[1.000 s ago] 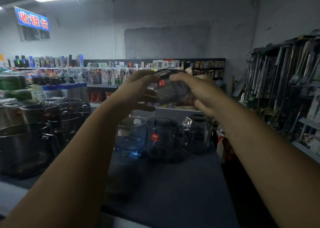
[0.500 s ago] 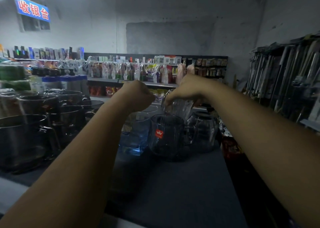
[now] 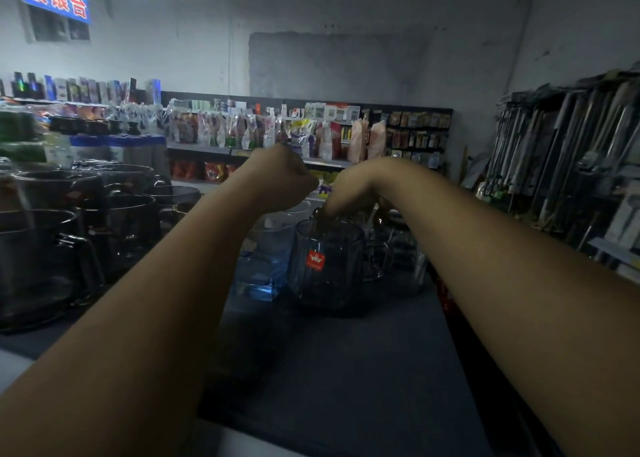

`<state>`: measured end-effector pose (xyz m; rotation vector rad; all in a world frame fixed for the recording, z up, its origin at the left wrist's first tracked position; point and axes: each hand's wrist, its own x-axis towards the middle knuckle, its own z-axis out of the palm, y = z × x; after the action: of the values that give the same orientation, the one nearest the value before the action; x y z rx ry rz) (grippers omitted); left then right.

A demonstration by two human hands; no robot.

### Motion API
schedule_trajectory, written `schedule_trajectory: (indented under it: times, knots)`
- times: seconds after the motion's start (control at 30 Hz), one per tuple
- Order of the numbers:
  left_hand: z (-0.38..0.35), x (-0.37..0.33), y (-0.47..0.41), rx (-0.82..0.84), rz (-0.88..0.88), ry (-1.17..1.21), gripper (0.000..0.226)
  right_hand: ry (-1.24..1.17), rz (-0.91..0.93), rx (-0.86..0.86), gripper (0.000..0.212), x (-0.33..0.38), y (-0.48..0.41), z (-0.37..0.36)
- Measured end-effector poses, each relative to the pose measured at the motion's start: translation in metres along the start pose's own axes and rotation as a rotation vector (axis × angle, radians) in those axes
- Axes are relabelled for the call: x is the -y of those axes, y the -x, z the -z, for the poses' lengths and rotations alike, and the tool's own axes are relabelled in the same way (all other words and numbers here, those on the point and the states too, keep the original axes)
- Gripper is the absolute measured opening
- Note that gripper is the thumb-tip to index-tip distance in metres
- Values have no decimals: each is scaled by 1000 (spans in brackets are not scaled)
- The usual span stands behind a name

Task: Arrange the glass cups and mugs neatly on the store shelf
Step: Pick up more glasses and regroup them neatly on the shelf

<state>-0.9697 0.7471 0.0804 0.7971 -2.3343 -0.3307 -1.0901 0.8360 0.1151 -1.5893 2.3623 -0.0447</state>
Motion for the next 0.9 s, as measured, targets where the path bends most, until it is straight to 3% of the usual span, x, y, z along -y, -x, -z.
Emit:
schedule_trajectory:
  times: [0.13,0.27,0.43,0.63,0.9]
  knots:
    - [1,-2,3,5,-63,36,28,11,27,4,23,-2,-3,-1]
    - [3,-7,7,90,-146,64,29,-78,85,-175,56,-25,2,-1]
    - [0,-11,8,166,-256,43,23,-300,255,-531,37,-69,38,-24]
    - [-5,-9,7,245,-297,26,23,-511,184,-980,18,-104,47,-85]
    - [-7,-13,9,296,-280,27,26,-688,126,-976,63,-92,48,-135]
